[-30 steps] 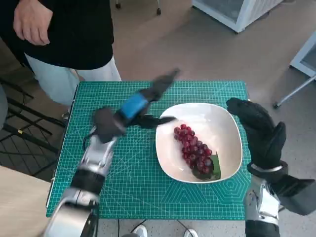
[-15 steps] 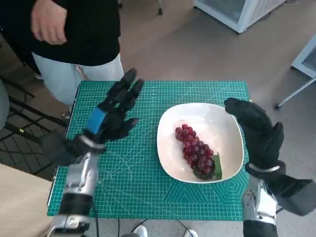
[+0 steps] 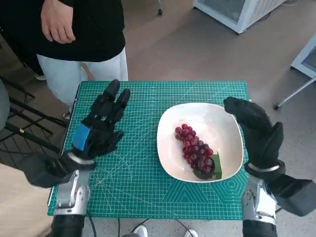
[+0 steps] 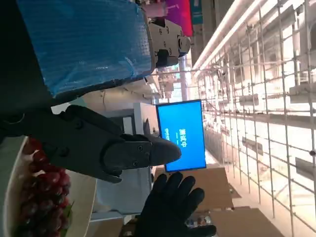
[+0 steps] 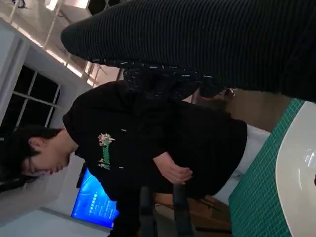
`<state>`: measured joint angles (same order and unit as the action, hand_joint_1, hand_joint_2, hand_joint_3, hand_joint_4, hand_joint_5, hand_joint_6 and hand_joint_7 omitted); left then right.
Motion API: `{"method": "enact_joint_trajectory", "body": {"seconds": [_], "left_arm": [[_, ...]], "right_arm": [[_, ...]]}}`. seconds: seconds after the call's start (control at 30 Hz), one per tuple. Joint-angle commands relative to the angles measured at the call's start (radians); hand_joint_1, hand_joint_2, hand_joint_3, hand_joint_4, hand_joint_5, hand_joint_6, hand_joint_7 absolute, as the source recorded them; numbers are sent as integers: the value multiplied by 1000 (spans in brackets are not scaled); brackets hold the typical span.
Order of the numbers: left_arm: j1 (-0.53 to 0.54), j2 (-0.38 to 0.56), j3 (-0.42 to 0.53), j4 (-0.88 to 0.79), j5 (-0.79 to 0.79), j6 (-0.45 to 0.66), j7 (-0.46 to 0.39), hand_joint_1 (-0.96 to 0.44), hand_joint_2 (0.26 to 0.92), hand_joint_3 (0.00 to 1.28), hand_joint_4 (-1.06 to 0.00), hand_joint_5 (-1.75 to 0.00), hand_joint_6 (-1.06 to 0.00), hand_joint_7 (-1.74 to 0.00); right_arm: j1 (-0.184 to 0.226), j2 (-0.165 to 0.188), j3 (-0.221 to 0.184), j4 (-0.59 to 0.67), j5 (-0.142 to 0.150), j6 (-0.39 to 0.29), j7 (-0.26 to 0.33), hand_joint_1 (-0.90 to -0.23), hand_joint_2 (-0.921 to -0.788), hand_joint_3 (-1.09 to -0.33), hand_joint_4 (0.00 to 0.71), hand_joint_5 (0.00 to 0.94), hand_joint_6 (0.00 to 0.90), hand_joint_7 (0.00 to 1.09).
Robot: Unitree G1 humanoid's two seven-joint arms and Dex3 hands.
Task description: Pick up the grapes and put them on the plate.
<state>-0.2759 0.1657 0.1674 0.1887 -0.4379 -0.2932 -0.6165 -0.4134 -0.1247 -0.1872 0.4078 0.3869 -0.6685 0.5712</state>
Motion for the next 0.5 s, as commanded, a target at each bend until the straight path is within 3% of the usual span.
{"method": "enact_joint_trajectory", "body": {"seconds": [0.03, 0.5], "left_arm": [[22, -14, 3, -36, -7, 1, 18, -559, 921, 416, -121, -32, -181, -51], [40, -35, -11, -61, 21, -13, 62, -544, 921, 397, -165, -30, -210, -59]], "right_arm": [[20, 0, 5, 4, -8, 17, -6, -518, -921, -620, 343, 0, 254, 1], [20, -5, 6, -7, -10, 31, -7, -517, -921, -619, 344, 1, 264, 5]]}}
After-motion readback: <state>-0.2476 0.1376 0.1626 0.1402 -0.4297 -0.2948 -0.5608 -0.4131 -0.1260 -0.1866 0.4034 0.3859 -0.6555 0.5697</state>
